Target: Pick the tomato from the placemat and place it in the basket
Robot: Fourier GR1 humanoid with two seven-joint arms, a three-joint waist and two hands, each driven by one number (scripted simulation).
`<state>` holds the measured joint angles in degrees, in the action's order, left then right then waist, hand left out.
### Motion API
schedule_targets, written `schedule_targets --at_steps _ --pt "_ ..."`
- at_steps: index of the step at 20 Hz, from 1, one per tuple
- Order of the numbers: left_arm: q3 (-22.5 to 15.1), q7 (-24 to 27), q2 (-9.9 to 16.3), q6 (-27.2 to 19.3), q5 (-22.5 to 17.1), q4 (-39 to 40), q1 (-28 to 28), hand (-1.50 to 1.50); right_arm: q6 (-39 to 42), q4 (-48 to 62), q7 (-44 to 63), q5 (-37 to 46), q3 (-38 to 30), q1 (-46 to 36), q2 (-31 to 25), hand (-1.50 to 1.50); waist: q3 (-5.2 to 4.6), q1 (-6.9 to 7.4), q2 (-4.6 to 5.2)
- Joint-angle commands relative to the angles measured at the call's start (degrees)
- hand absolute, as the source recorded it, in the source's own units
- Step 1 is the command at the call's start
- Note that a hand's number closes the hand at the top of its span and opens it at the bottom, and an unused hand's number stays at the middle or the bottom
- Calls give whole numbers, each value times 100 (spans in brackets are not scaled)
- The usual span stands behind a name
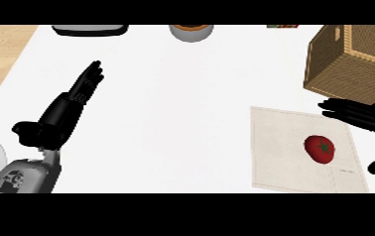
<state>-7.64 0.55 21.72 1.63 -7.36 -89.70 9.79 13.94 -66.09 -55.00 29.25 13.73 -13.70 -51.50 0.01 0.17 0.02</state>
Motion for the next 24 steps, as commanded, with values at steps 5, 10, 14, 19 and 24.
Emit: schedule_targets --at_steps 5,10,14,19,24 --pt "150 310 -325 83 375 520 155 0 -197 61 -415 672 45 276 280 -150 -1 -37 3" --pt "220 -371 -390 204 334 -48 321 0 -132 36 -74 1028 64 85 643 -150 1 0 2" --pt "432 -296 -363 423 343 -200 127 0 -9 -379 136 1147 -94 375 754 -150 -1 -25 -8" --pt "301 -519 -744 201 653 -371 84 0 -274 228 180 1709 -142 130 1140 -150 0 -5 -1" --pt "515 -75 -680 531 743 -137 -88 0 -460 1026 -117 2147 -284 -191 1366 -150 1 14 5"
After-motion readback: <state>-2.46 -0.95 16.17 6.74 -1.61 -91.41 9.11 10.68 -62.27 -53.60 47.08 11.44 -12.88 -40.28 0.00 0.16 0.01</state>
